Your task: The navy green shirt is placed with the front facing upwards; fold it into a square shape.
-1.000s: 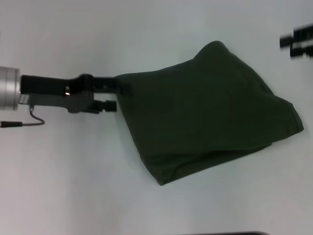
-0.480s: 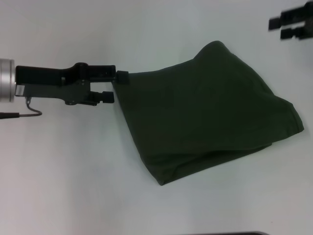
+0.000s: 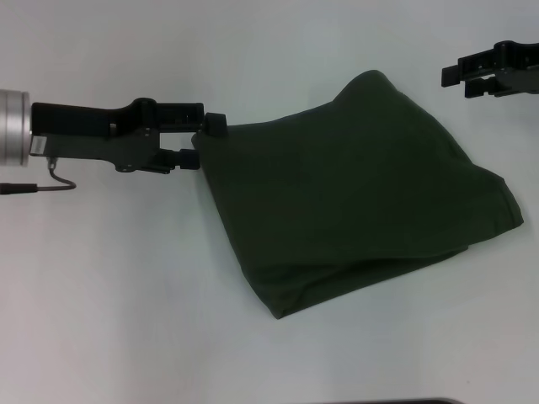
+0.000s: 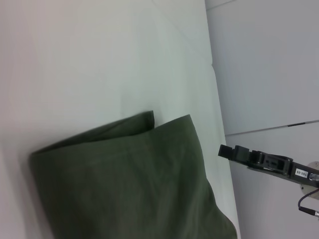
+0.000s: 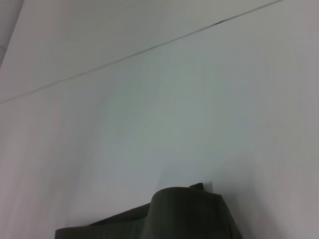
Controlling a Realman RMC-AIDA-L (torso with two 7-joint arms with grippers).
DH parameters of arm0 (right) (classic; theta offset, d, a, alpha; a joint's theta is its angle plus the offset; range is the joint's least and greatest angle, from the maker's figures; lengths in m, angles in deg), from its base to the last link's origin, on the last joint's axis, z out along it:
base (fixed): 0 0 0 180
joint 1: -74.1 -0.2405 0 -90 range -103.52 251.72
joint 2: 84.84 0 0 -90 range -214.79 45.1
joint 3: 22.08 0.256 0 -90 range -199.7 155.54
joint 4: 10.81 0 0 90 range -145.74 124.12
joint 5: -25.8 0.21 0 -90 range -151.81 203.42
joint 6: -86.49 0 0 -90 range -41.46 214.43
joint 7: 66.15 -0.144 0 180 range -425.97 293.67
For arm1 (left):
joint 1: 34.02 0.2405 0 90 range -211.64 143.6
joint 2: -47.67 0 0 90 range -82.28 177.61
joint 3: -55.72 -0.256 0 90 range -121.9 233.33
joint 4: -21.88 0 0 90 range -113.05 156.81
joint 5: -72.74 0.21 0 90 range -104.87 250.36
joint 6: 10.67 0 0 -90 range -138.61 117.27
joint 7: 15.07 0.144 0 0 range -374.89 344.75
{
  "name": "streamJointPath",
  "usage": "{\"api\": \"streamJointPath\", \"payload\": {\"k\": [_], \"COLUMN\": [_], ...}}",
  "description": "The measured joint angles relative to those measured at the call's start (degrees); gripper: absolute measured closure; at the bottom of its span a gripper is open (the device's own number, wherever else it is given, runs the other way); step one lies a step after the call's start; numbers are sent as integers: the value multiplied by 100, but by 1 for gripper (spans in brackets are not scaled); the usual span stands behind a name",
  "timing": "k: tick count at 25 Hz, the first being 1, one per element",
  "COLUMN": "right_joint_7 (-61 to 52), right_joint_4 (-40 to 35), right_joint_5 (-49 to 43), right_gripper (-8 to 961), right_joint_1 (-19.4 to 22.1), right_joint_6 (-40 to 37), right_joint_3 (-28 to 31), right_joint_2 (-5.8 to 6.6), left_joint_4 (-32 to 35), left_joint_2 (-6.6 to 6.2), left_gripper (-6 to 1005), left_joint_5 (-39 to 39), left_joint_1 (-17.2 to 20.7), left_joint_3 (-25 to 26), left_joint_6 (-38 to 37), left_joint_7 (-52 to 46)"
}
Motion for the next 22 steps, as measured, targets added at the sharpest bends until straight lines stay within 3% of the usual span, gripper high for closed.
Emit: {"api": "streamJointPath", "payload": {"k": [5, 15, 19, 22], "right_joint_7": [-29, -158, -246, -389], "right_joint_4": [244, 643, 643, 553], "right_joint_5": [37, 7, -41, -185], "right_gripper": [354, 354, 354, 355], "right_joint_1": [-39, -195, -207, -161], "right_joint_6": [238, 815, 834, 655], "right_joint_3": [36, -4, -24, -31], "right_joint_2": [-69, -414, -439, -366], "left_joint_4": [19, 11, 9, 8], "left_joint_2": [-19, -23, -12, 6], "left_gripper": [114, 115, 117, 120], "left_joint_5": [0, 0, 0, 0], "left_joint_1": [-2, 17, 24, 32], "left_joint_3": [11, 10, -3, -12], "left_joint_6": [29, 50, 55, 49], "left_joint_7": [43, 193, 211, 234]}}
